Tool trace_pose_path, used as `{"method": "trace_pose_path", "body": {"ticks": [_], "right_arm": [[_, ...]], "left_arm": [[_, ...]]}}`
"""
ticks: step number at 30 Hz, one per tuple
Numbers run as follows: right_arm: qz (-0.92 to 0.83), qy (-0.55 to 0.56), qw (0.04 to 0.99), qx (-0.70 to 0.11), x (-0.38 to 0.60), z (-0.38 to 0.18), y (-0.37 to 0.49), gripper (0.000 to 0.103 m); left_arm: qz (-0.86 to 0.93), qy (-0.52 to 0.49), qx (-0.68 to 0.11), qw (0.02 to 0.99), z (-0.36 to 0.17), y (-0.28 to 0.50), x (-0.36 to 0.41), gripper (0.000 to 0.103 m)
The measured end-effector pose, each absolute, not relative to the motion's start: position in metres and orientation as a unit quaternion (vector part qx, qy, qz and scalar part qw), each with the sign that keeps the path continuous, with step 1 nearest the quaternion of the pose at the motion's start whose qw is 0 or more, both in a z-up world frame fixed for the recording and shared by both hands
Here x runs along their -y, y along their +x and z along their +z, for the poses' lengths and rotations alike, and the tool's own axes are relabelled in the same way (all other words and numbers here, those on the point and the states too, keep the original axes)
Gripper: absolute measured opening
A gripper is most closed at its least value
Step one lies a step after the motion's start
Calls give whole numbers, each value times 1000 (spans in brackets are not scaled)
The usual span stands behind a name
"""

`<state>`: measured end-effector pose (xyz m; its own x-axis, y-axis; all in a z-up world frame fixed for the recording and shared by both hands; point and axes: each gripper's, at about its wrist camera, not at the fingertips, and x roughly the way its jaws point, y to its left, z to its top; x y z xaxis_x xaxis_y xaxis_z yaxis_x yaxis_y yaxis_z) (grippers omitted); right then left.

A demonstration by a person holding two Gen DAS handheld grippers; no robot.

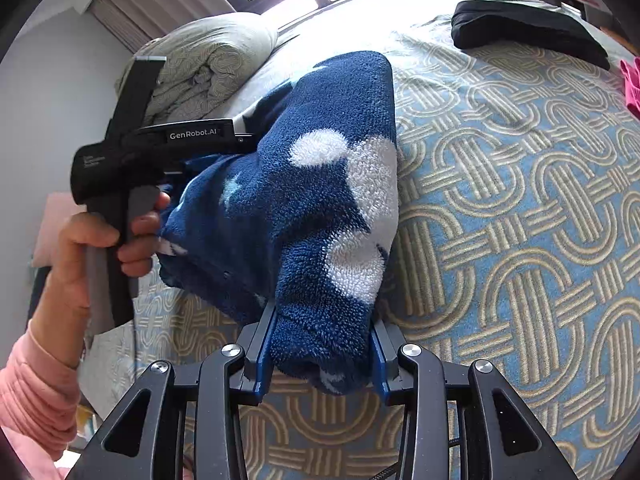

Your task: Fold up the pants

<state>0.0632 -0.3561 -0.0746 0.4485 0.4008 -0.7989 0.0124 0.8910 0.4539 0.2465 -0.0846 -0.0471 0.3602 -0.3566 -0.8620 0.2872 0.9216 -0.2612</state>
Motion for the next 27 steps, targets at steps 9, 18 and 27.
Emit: {"method": "trace_pose_path", "body": {"ticks": [9,18,27], "right_arm": [[135,198,823,-516,371,-56,62,55],[112,194,837,-499,396,-36,75,73],[114,219,821,-515,398,-39,106,73]], "left_arm": [[-184,33,-505,843,-17,209,61,60],[-118,25,-517,848,-31,213,24,76],[-138,-47,-540,829,-49,219,4,82]]}}
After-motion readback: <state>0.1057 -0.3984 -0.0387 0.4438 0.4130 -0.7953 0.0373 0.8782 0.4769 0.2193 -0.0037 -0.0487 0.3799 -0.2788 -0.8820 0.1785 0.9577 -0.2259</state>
